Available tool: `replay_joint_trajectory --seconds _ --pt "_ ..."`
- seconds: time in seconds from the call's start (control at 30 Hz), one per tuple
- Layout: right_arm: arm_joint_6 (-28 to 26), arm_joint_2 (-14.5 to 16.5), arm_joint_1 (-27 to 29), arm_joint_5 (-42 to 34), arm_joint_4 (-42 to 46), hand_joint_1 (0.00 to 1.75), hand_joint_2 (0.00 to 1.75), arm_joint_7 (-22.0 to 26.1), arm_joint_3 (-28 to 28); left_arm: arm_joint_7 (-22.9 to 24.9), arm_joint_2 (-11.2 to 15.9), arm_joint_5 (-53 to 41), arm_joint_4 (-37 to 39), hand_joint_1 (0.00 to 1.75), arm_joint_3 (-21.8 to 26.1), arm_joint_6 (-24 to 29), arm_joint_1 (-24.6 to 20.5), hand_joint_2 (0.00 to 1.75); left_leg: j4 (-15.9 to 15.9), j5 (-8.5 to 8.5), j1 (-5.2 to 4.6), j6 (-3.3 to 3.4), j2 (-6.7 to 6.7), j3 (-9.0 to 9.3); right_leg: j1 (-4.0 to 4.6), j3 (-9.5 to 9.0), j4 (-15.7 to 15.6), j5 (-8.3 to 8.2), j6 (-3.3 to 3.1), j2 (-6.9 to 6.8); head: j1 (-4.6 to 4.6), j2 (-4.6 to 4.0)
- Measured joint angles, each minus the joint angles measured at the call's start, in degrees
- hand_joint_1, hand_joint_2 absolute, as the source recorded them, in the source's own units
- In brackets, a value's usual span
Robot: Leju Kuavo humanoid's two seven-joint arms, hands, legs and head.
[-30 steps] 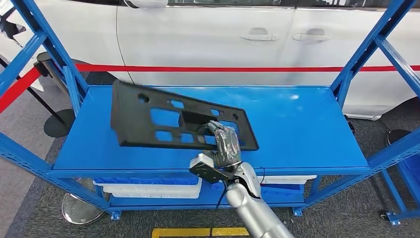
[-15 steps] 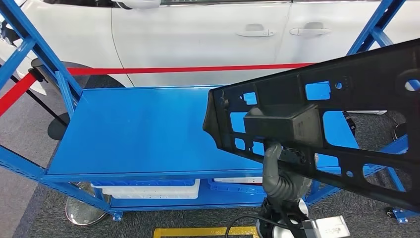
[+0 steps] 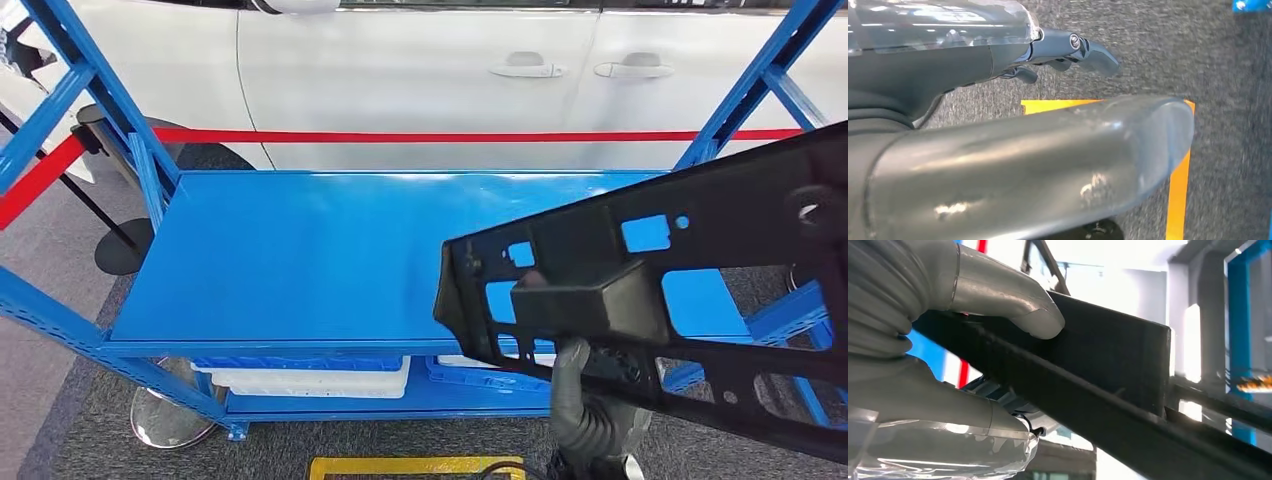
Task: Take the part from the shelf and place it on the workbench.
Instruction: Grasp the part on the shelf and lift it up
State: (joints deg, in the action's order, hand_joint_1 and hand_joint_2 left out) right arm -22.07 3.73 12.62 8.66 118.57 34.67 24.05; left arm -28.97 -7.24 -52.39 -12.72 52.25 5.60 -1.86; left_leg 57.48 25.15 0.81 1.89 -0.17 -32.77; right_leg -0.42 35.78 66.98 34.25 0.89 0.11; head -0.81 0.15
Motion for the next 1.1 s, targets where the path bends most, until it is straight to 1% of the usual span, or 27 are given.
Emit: replay_joint_trajectory --seconds 0.03,0.07,0.1,0.13,0.2,0.23,0.27,0.37,0.4,0.43,0.47,0.53,0.57,0.6,0.63,0.7,0.73,0.77,0.8,0.83,0.87,0.9,0.93,0.97,1.03,1.07,1.1 --pt "0.5 0.0 1.2 0.0 -0.2 1.75 1.75 0.5 -0.1 0.2 -0.1 0.0 0.0 0.0 0.2 0.0 0.0 0.0 0.1 -0.22 -0.01 0.01 0.02 -0.44 -0.17 1.33 3.7 2.02 0.22 0.0 -0.02 0.01" --pt "0.8 0.0 2.3 0.0 -0.4 1.75 1.75 0.8 -0.2 0.4 -0.3 0.0 0.0 0.0 0.5 0.1 0.1 0.0 0.1 -0.47 -0.02 -0.06 0.06 -0.88 -0.33 2.09 6.3 3.08 0.41 -0.02 -0.03 0.01" --pt "1.1 0.0 3.1 0.0 -0.5 1.75 1.75 1.0 -0.3 0.5 -0.4 0.0 0.0 0.0 0.7 0.1 0.1 0.0 0.3 -0.7 0.0 -0.17 0.09 -1.32 -0.5 1.85 7.0 2.97 0.55 -0.05 -0.03 0.01" --pt "1.3 0.0 3.7 -0.1 -0.7 1.75 1.75 1.1 -0.4 0.6 -0.6 -0.1 0.0 0.0 0.8 0.0 0.1 0.0 0.4 -0.91 0.04 -0.33 0.1 -1.73 -0.66 0.39 5.2 1.77 0.65 -0.08 -0.03 0.01" --pt "2.3 0.1 4.8 -0.8 -1.0 1.75 1.75 1.4 -0.9 0.7 -0.9 -0.3 0.0 0.0 1.0 0.0 0.2 0.0 0.9 -1.27 0.09 -0.78 0.05 -2.41 -0.93 -4.99 -3.2 -1.2 0.72 -0.1 -0.04 0.0" --pt "3.2 0.2 5.4 -1.3 -1.2 1.75 1.75 1.7 -1.2 0.8 -1.0 -0.4 0.0 0.0 1.1 0.0 0.2 0.0 1.0 -1.47 0.07 -1.09 -0.02 -2.58 -0.84 -7.13 -6.7 -2.33 0.61 -0.02 0.0 0.0" --pt "4.2 0.3 6.0 -1.8 -1.4 1.75 1.75 2.1 -1.7 0.9 -1.1 -0.6 0.0 0.0 1.2 0.0 0.2 0.0 1.1 -1.7 0.03 -1.45 -0.09 -2.65 -0.72 -8.38 -8.9 -2.86 0.41 0.07 0.03 0.0" --pt "6.0 1.0 7.7 -2.5 -2.1 1.75 1.75 2.7 -2.8 1.0 -1.2 -1.0 0.0 0.0 1.8 0.0 0.3 0.0 1.1 -2.44 0.04 -2.73 -0.19 -2.86 -0.43 -7.98 -9.5 -3.62 -0.7 0.22 0.19 0.0" --pt "6.2 1.3 8.0 -2.6 -2.3 1.75 1.75 2.7 -3.1 1.0 -1.3 -1.1 0.0 0.0 2.0 0.0 0.4 0.0 1.4 -1.91 0.12 -3.08 -0.17 -3.21 -0.47 -7.55 -9.6 -4.0 -1.24 0.17 0.26 0.0" --pt "6.2 1.5 8.3 -2.7 -2.5 1.75 1.75 2.7 -3.3 1.0 -1.3 -1.1 0.0 0.0 2.1 0.0 0.4 0.0 2.7 -0.31 0.21 -3.36 -0.14 -3.79 -0.52 -7.02 -9.7 -4.53 -1.83 0.08 0.32 0.0" --pt "6.3 1.7 8.5 -2.7 -2.7 1.75 1.75 2.7 -3.5 1.1 -1.3 -1.1 0.0 0.0 2.2 0.0 0.5 0.0 5.1 2.22 0.3 -3.56 -0.1 -4.66 -0.53 -6.41 -9.7 -5.1 -2.32 -0.02 0.4 0.0" --pt "6.4 2.0 8.8 -2.8 -3.0 1.75 1.75 2.7 -3.7 1.1 -1.3 -1.1 0.0 0.0 2.3 0.0 0.5 0.0 12.4 7.79 0.34 -3.8 -0.07 -6.65 -0.19 -5.07 -9.6 -6.13 -2.81 -0.12 0.54 0.0" --pt "6.5 2.1 8.9 -2.8 -3.2 1.75 1.75 2.7 -3.8 1.1 -1.3 -1.2 0.0 0.0 2.3 0.0 0.5 0.0 15.6 9.2 0.34 -3.84 -0.06 -7.12 0.02 -4.35 -9.5 -6.63 -2.88 -0.16 0.55 0.0" --pt "6.6 2.2 9.0 -2.8 -3.3 1.75 1.75 2.7 -3.9 1.1 -1.3 -1.2 0.0 0.0 2.3 0.0 0.5 0.0 17.2 9.33 0.31 -3.76 -0.06 -6.8 0.24 -3.63 -9.4 -7.09 -2.92 -0.19 0.55 0.0" --pt "6.7 2.3 9.1 -2.8 -3.4 1.75 1.75 2.7 -3.9 1.1 -1.3 -1.2 0.0 0.0 2.4 0.0 0.5 0.0 16.8 8.42 0.25 -3.55 -0.06 -5.48 0.47 -2.93 -9.2 -7.49 -2.94 -0.22 0.54 0.0" --pt "7.0 2.5 9.3 -2.8 -3.6 1.75 1.75 2.7 -4.1 1.1 -1.3 -1.3 0.0 0.0 2.4 0.0 0.4 0.0 10.3 5.71 -0.1 -2.61 -0.08 -0.09 0.81 -1.76 -8.8 -8.15 -2.93 -0.23 0.55 0.0" --pt "7.2 2.7 9.4 -2.8 -3.6 1.75 1.75 2.7 -4.2 1.1 -1.3 -1.4 -0.1 0.0 2.4 0.0 0.3 0.0 5.9 5.33 -0.37 -1.97 -0.07 3.0 0.95 -1.32 -8.5 -8.45 -2.8 -0.23 0.52 0.0" --pt "7.5 2.8 9.6 -2.8 -3.7 1.75 1.75 2.7 -4.3 1.0 -1.3 -1.6 -0.1 0.0 2.5 0.0 0.2 0.0 2.5 5.27 -0.65 -1.51 -0.06 5.25 0.92 -1.07 -8.4 -8.77 -2.54 -0.28 0.52 0.0" --pt "7.8 3.0 9.8 -2.8 -3.7 1.75 1.75 2.7 -4.4 0.9 -1.2 -1.8 -0.1 0.0 2.5 0.0 0.1 0.0 0.3 5.5 -0.93 -1.15 -0.06 6.44 0.81 -0.96 -8.4 -9.11 -2.21 -0.35 0.54 0.0" --pt "8.2 3.2 10.1 -2.9 -3.9 1.75 1.75 2.8 -4.6 0.8 -1.2 -2.0 -0.2 0.0 2.6 0.0 0.1 0.0 -0.7 5.57 -1.15 -0.92 -0.03 6.81 0.67 -0.9 -8.5 -9.51 -1.8 -0.43 0.61 0.01" --pt "8.6 3.4 10.4 -3.0 -3.9 1.75 1.75 2.8 -4.9 0.7 -1.3 -2.2 -0.2 0.0 2.7 0.0 0.1 0.0 -1.0 4.94 -1.16 -0.76 -0.03 6.53 0.59 -0.91 -8.7 -9.92 -1.41 -0.46 0.67 0.01" --pt "8.8 3.6 10.6 -3.0 -4.0 1.75 1.75 2.8 -5.1 0.7 -1.4 -2.3 -0.2 0.0 2.7 0.0 0.1 0.0 -1.5 4.29 -1.08 -0.48 0.1 6.29 0.55 -0.77 -8.6 -9.84 -1.07 -0.38 0.73 0.01" --pt "9.0 3.7 10.9 -3.0 -4.1 1.75 1.75 2.8 -5.4 0.6 -1.4 -2.4 -0.2 0.0 2.8 0.0 0.1 0.0 -1.9 3.56 -0.88 -0.14 0.25 5.92 0.53 -0.45 -8.0 -8.85 -0.76 -0.28 0.64 0.01" --pt "9.1 3.8 11.1 -3.1 -4.1 1.75 1.75 2.8 -5.6 0.6 -1.5 -2.5 -0.2 0.0 2.8 0.0 0.1 0.0 -2.3 2.8 -0.68 0.18 0.41 5.41 0.47 0.09 -6.6 -6.87 -0.44 -0.18 0.47 0.01" --pt "9.1 3.8 11.3 -3.1 -4.3 1.75 1.75 2.9 -5.8 0.5 -1.6 -2.6 -0.2 0.0 2.9 0.0 0.1 0.0 -2.4 1.64 -0.61 0.51 0.67 4.05 0.0 1.55 -0.9 -1.24 0.21 -0.11 0.15 0.01" --pt "9.1 3.8 11.3 -3.1 -4.4 1.75 1.75 2.9 -6.0 0.5 -1.6 -2.6 -0.2 0.0 2.9 -0.1 0.1 0.0 -2.3 1.12 -0.59 0.47 0.75 3.28 -0.26 2.0 2.1 0.66 0.57 -0.13 0.1 0.01" --pt "9.1 3.9 11.4 -3.1 -4.6 1.75 1.75 2.9 -6.2 0.5 -1.6 -2.7 -0.2 0.0 3.0 -0.1 0.1 0.0 -2.1 0.6 -0.54 0.33 0.82 2.49 -0.52 1.91 4.2 1.17 0.91 -0.14 0.08 0.01"
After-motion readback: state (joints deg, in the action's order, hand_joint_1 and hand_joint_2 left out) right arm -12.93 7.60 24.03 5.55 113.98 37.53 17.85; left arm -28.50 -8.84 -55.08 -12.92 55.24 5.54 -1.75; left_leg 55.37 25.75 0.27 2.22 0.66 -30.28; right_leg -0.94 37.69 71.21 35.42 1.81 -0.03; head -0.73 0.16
